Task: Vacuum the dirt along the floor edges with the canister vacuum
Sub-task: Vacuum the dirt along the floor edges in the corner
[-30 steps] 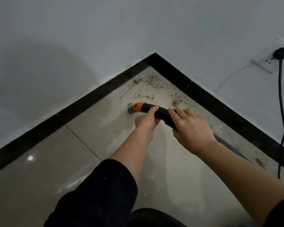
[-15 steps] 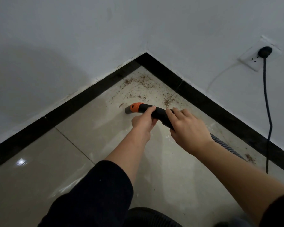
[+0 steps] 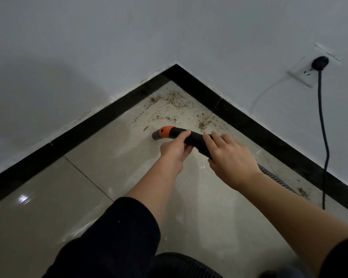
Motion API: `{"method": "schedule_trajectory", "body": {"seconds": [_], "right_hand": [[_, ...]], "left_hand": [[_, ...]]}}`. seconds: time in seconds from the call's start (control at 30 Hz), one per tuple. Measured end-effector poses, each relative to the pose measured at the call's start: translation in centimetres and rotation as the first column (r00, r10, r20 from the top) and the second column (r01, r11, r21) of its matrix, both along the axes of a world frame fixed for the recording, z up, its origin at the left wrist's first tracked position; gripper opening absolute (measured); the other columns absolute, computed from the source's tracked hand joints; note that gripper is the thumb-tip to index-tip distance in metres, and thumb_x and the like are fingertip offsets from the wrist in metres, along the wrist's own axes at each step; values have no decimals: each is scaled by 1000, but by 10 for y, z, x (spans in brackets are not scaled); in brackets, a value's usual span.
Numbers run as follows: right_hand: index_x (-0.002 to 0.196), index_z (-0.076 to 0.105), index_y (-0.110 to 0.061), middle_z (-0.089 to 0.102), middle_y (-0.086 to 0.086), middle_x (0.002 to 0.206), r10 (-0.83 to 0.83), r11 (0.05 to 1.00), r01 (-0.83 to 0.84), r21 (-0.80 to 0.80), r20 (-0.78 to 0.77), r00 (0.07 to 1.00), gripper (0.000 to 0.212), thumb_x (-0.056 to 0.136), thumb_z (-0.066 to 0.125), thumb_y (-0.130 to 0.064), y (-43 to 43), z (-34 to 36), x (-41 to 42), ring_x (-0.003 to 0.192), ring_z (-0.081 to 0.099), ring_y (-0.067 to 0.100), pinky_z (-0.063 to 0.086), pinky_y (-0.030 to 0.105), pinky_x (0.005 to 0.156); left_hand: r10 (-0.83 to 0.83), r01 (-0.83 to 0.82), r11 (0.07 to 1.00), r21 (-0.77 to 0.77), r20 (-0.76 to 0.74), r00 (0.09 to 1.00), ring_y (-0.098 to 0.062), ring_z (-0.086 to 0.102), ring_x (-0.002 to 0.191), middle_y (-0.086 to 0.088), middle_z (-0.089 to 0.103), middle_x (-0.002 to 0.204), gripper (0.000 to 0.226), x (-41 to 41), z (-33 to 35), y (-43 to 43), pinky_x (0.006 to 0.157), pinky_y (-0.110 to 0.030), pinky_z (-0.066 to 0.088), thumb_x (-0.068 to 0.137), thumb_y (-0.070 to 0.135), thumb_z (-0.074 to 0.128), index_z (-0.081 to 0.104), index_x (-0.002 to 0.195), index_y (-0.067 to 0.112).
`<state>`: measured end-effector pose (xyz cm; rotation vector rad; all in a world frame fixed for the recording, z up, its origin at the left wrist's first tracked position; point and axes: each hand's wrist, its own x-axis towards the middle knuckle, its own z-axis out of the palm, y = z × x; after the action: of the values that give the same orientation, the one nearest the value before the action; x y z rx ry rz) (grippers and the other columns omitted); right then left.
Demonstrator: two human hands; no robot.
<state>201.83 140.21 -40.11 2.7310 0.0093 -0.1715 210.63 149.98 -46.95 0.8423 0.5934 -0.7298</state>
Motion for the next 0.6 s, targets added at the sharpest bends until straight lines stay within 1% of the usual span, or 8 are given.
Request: {"method": "schedule_trajectory", "body": {"seconds": [0.07, 0.17, 0.23, 0.37, 0.4, 0.5, 0.6], "right_hand": [[142, 43, -4, 58, 13, 127, -17, 1000, 17, -9, -6, 1000, 65, 84, 69, -19, 0, 1, 0, 101, 60, 28, 52, 34, 80], [144, 39, -5, 55, 13, 131, -11, 1000, 11, 2, -23, 1000, 65, 86, 66, -19, -1, -1, -1, 105, 58, 28, 52, 35, 83], [143, 40, -5, 55, 13, 131, -8, 1000, 8, -3, -26, 1000, 67, 84, 68, -20, -1, -1, -1, 104, 58, 28, 53, 35, 83], [135, 50, -2, 62, 16, 121, -32, 999, 31, -27, -32, 999, 71, 73, 78, -21, -1, -1, -2, 95, 63, 29, 55, 35, 75], [136, 50, -2, 62, 15, 122, -28, 999, 27, -30, -35, 999, 71, 74, 78, -21, -1, 0, -3, 95, 63, 28, 55, 35, 75], [142, 41, -3, 56, 14, 130, -16, 1000, 15, -20, -50, 999, 69, 83, 70, -23, 0, 0, -3, 103, 60, 28, 52, 34, 82], [142, 41, -3, 57, 14, 128, -37, 999, 36, -14, -54, 998, 69, 82, 70, -23, 1, 1, -1, 102, 60, 28, 53, 34, 81]], "left_hand": [[-4, 4, 1000, 2, 2, 1000, -15, 70, 82, -17, 71, 105, 40, 0, 0, -1, 69, -19, 58, 86, 14, 73, 60, 119, -3], [-11, 11, 1000, 7, -1, 1000, -16, 70, 86, -17, 71, 105, 39, -1, -2, -2, 70, -20, 58, 86, 14, 74, 60, 118, -3], [-13, 13, 1000, 9, -2, 1000, -17, 70, 87, -17, 71, 105, 40, 0, -3, -2, 69, -20, 58, 86, 14, 74, 60, 118, -3], [-22, 22, 1000, 6, -4, 1000, -15, 70, 83, -16, 71, 100, 38, 0, -4, -2, 67, -20, 58, 85, 13, 74, 61, 117, -3], [-22, 22, 1000, 4, -5, 1000, -15, 70, 81, -16, 71, 99, 37, -1, -4, -2, 68, -20, 58, 86, 13, 74, 61, 117, -3], [-21, 21, 1000, 0, -10, 1000, -14, 70, 79, -15, 71, 97, 37, -1, -4, -3, 69, -20, 57, 85, 12, 74, 61, 116, -3], [-25, 25, 1000, -3, -9, 1000, -14, 70, 79, -15, 71, 96, 35, 0, -4, -3, 74, -22, 57, 85, 12, 74, 62, 115, -3]]}}
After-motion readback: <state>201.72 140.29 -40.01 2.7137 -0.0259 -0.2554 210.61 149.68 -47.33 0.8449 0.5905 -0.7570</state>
